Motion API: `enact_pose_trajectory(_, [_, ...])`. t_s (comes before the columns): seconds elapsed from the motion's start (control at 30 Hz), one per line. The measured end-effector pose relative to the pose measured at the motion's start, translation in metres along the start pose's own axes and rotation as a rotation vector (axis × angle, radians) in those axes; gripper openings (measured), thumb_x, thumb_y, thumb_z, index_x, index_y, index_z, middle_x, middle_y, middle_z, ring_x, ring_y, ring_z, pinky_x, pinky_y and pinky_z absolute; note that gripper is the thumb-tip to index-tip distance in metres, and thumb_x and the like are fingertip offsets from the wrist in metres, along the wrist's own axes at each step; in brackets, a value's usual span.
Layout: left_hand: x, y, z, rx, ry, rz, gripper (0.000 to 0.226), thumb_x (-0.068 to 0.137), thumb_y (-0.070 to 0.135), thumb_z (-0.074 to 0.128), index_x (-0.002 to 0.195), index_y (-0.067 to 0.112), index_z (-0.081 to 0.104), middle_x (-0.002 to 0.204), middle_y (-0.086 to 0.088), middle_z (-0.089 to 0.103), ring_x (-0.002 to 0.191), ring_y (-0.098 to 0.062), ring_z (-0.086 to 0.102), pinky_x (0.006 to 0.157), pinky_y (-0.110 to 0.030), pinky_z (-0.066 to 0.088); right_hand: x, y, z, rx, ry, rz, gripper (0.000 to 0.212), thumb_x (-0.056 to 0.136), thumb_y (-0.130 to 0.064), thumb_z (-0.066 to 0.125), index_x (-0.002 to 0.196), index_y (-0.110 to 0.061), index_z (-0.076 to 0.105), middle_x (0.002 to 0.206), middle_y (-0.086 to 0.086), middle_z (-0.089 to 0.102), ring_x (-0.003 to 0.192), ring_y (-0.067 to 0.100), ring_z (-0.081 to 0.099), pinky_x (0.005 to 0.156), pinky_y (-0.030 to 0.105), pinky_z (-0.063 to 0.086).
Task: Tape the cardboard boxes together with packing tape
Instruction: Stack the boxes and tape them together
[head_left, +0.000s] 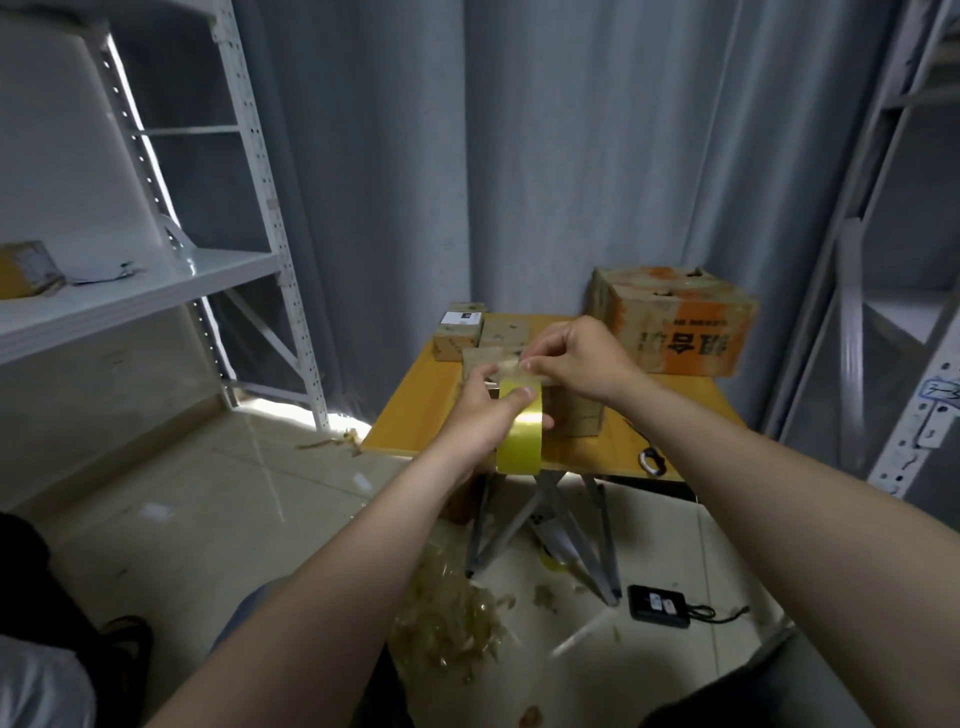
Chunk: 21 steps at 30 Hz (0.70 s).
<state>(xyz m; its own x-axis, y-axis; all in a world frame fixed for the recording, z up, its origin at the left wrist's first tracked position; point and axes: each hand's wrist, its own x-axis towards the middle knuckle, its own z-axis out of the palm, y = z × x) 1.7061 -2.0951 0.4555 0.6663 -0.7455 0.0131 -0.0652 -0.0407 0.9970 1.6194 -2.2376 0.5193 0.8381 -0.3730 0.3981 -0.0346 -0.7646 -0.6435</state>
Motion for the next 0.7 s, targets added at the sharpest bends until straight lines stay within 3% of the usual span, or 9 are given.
enact_pose_trajectory(0.1, [-0.002, -0.002, -0.003, 0.025, 0.047, 0.023, 0.03, 0.102, 0.031, 0.065, 0.128, 0.024, 0.053, 0.103, 0.0, 0.077, 0.077, -0.019, 0.079, 0.072, -0.023, 0.057, 0.005, -0.012, 0.001, 0.001, 0.038, -0.062, 0.009, 0.087, -0.01, 0.082, 0.092, -0.003, 0.083, 0.095, 0.005, 0.077, 0.09, 0.012, 0.07, 0.086, 0.025, 0.053])
enact_pose_trajectory(0.17, [-0.004, -0.005, -0.009, 0.087, 0.059, 0.051, 0.02, 0.104, 0.035, 0.061, 0.12, 0.024, 0.062, 0.109, 0.003, 0.072, 0.084, -0.015, 0.076, 0.074, -0.024, 0.053, 0.01, -0.017, 0.006, 0.01, 0.055, -0.057, 0.009, 0.087, -0.01, 0.082, 0.092, -0.003, 0.083, 0.093, 0.005, 0.077, 0.086, 0.01, 0.069, 0.084, 0.021, 0.052])
enact_pose_trajectory(0.23, [-0.006, -0.008, -0.012, 0.027, -0.023, 0.066, 0.021, 0.103, 0.035, 0.063, 0.123, 0.028, 0.065, 0.106, 0.005, 0.076, 0.1, -0.02, 0.074, 0.077, -0.026, 0.057, 0.018, -0.016, 0.007, 0.076, 0.087, 0.044, 0.008, 0.089, -0.011, 0.081, 0.092, -0.005, 0.082, 0.082, 0.003, 0.075, 0.073, 0.005, 0.065, 0.074, 0.021, 0.053])
enact_pose_trajectory(0.33, [-0.012, -0.009, -0.011, -0.077, -0.089, 0.091, 0.035, 0.098, 0.03, 0.072, 0.13, 0.032, 0.058, 0.096, 0.003, 0.081, 0.087, -0.016, 0.079, 0.067, -0.027, 0.062, 0.031, -0.009, 0.001, 0.14, 0.117, 0.161, 0.005, 0.088, -0.019, 0.082, 0.086, -0.016, 0.081, 0.068, -0.004, 0.07, 0.053, -0.006, 0.057, 0.06, 0.013, 0.046])
enact_pose_trajectory(0.4, [-0.01, -0.014, -0.011, -0.001, -0.027, 0.097, 0.032, 0.096, 0.037, 0.074, 0.124, 0.032, 0.06, 0.106, 0.003, 0.078, 0.087, -0.014, 0.078, 0.075, -0.028, 0.062, 0.037, -0.009, -0.002, 0.095, 0.106, 0.167, 0.009, 0.086, -0.023, 0.085, 0.078, -0.023, 0.079, 0.071, -0.007, 0.073, 0.058, -0.008, 0.058, 0.062, 0.012, 0.046])
enact_pose_trajectory(0.47, [-0.011, -0.019, -0.011, 0.036, -0.015, -0.044, 0.033, 0.097, 0.045, 0.07, 0.121, 0.025, 0.06, 0.109, -0.01, 0.076, 0.088, -0.026, 0.077, 0.085, -0.043, 0.063, 0.041, -0.013, -0.003, 0.16, 0.132, 0.149, 0.016, 0.085, -0.022, 0.086, 0.072, -0.026, 0.077, 0.068, -0.013, 0.073, 0.058, -0.009, 0.06, 0.059, 0.008, 0.044])
enact_pose_trajectory(0.57, [-0.016, -0.028, -0.016, -0.051, -0.057, -0.232, 0.03, 0.101, 0.04, 0.065, 0.118, 0.017, 0.057, 0.083, -0.02, 0.075, 0.06, -0.031, 0.073, 0.061, -0.041, 0.064, 0.045, -0.012, 0.003, 0.195, 0.138, 0.155, 0.019, 0.086, -0.023, 0.085, 0.07, -0.028, 0.077, 0.064, -0.016, 0.072, 0.06, -0.008, 0.063, 0.056, 0.007, 0.045])
enact_pose_trajectory(0.7, [-0.017, -0.032, -0.019, -0.13, -0.142, -0.111, 0.025, 0.105, 0.028, 0.061, 0.126, 0.014, 0.059, 0.087, -0.022, 0.077, 0.061, -0.033, 0.074, 0.056, -0.035, 0.06, 0.047, 0.001, 0.003, 0.319, 0.215, 0.233, 0.015, 0.088, -0.022, 0.083, 0.075, -0.024, 0.077, 0.07, -0.009, 0.075, 0.065, 0.002, 0.068, 0.057, 0.017, 0.052])
